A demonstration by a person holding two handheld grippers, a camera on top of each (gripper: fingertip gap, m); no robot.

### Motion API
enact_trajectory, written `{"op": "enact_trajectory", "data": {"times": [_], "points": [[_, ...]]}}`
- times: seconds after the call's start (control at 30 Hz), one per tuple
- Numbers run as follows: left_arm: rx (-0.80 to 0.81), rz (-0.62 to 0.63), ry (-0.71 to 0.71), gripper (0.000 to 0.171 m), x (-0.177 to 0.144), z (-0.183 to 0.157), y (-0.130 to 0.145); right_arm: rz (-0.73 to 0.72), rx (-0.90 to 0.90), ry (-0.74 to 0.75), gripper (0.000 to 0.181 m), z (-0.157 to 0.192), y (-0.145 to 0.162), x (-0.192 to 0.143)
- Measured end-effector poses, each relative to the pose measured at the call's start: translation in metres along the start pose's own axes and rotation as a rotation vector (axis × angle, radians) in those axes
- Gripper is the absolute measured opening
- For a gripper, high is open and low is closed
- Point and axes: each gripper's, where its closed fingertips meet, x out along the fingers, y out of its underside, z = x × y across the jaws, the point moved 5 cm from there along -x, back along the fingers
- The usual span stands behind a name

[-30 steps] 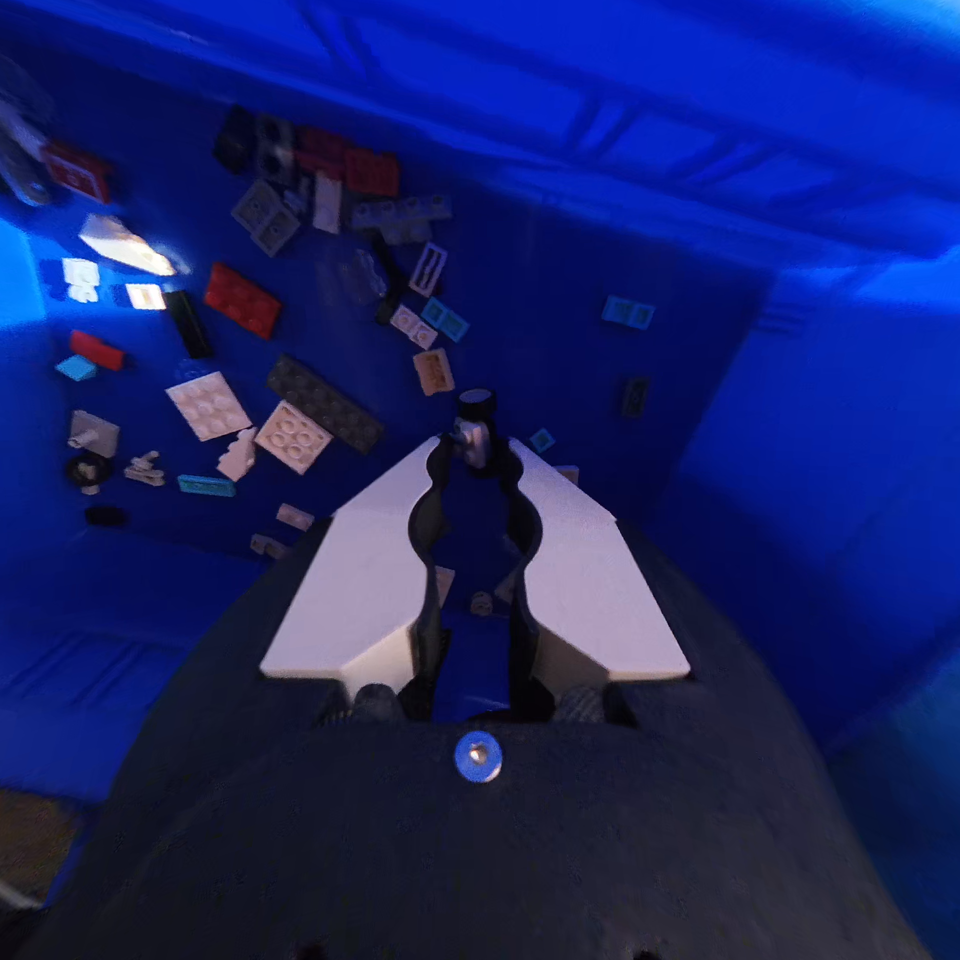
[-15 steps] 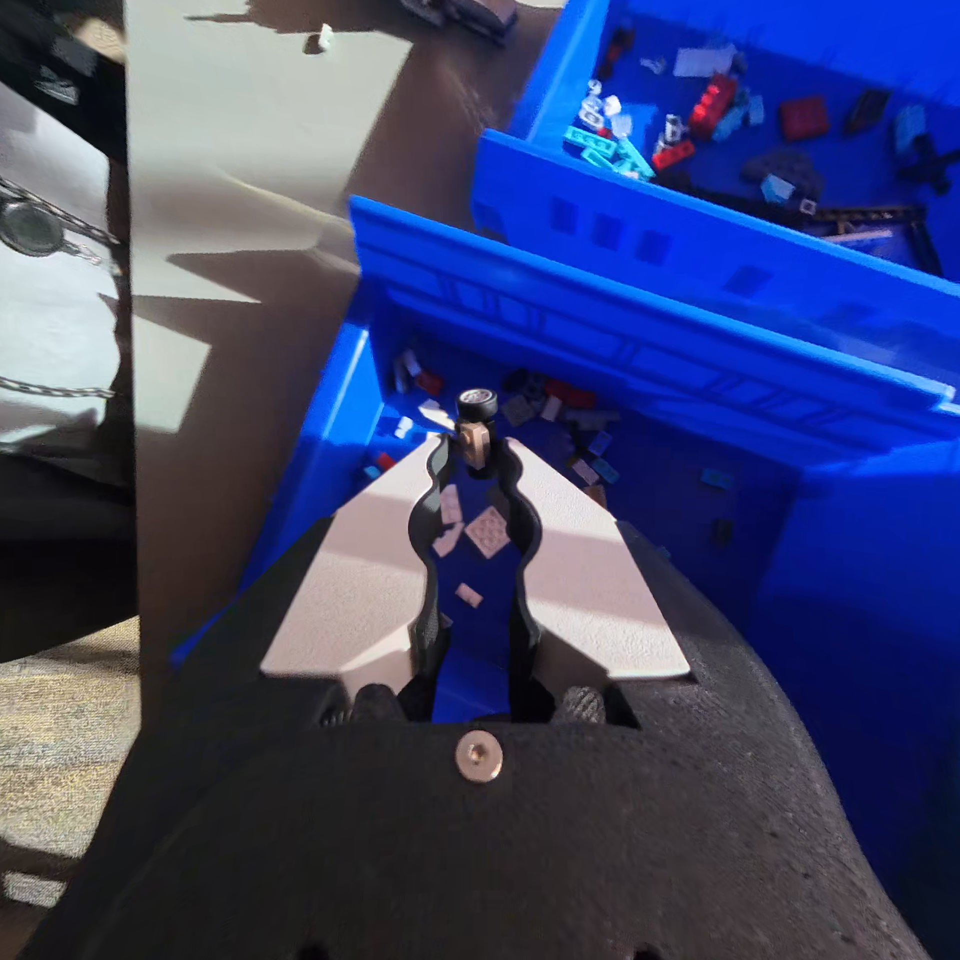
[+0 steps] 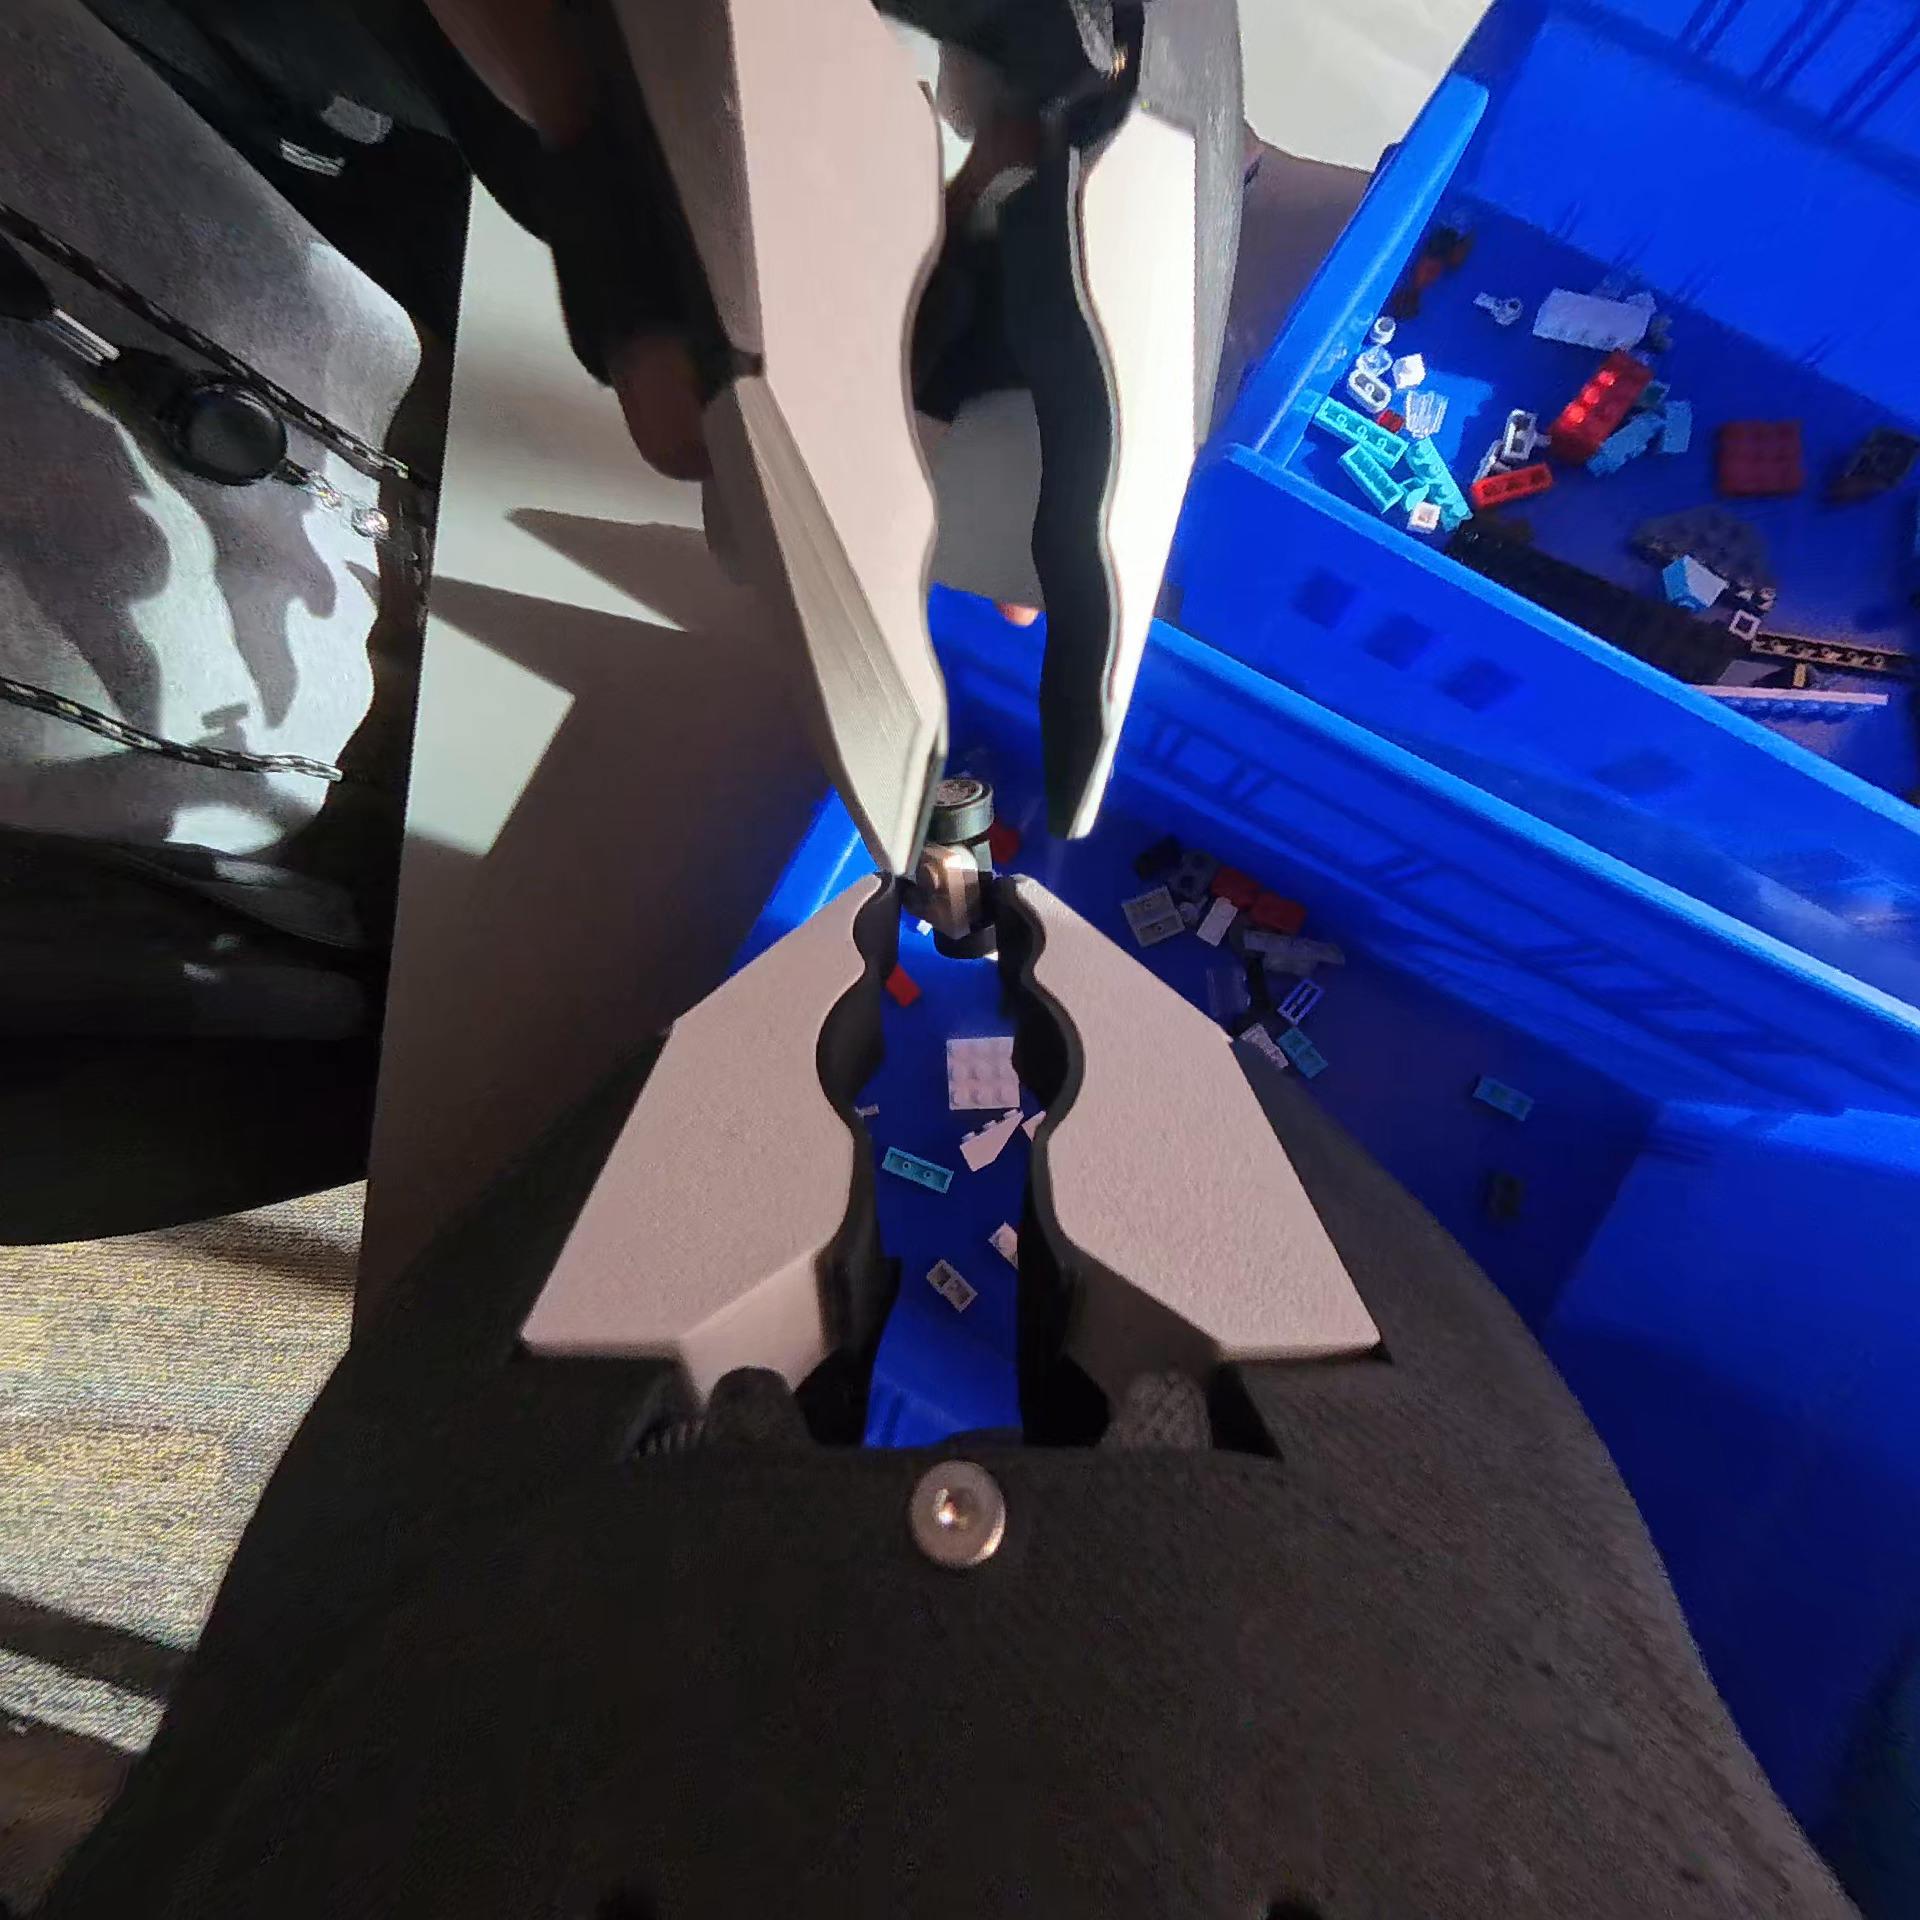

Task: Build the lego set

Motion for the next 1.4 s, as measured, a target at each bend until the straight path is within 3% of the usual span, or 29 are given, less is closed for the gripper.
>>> {"op": "enact_trajectory", "data": {"times": [0.23,0.3,0.53,0.63,0.77,1.03,1.23,1.4], "points": [[-0.093,-0.011,0.090,0.026,0.007,0.003,0.004,-0.048,0.015,0.006,0.019,-0.003,0.004,-0.005],[-0.119,-0.018,0.119,0.016,0.010,0.004,0.004,-0.060,0.020,0.012,0.019,-0.004,0.006,-0.006],[-0.190,-0.086,0.141,0.015,0.013,0.010,0.002,-0.099,0.045,0.074,0.020,-0.010,0.010,-0.006],[-0.236,-0.133,0.144,0.015,0.011,0.015,0.000,-0.123,0.036,0.164,0.023,-0.013,0.010,-0.006],[-0.287,-0.205,0.139,0.015,0.007,0.019,-0.005,-0.128,0.009,0.408,0.037,-0.019,0.011,-0.011],[-0.394,-0.338,0.145,0.014,0.002,0.019,-0.011,-0.133,-0.216,0.851,0.037,-0.001,0.006,-0.014],[-0.487,-0.390,0.173,0.014,0.005,0.012,-0.011,-0.100,-0.383,1.044,0.036,0.012,-0.001,-0.008],[-0.552,-0.408,0.192,0.014,0.008,0.008,-0.008,-0.072,-0.421,1.073,0.024,0.012,0.003,-0.003]]}}
